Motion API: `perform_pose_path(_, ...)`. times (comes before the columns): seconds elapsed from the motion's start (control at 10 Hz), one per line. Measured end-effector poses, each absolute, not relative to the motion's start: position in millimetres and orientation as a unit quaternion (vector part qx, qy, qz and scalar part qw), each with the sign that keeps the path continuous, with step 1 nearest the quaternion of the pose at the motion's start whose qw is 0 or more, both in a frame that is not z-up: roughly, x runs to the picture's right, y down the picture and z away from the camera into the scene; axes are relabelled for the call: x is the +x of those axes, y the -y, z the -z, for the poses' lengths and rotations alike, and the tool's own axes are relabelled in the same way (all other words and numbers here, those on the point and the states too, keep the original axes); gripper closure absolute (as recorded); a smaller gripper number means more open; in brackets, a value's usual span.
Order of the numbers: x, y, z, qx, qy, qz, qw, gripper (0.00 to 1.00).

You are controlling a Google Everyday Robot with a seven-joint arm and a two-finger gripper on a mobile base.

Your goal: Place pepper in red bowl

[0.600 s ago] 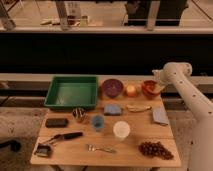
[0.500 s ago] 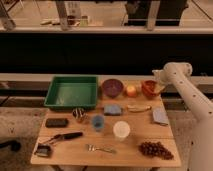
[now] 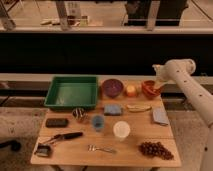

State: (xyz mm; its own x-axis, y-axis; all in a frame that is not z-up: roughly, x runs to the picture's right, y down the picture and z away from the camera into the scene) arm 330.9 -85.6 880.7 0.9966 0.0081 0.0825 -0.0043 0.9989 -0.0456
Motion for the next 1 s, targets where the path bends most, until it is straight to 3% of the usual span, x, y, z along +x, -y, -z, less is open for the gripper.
perform_pose_path(1.0, 332.2, 93.0, -843.8, 0.015, 0.059, -0.016, 0.998, 0.2)
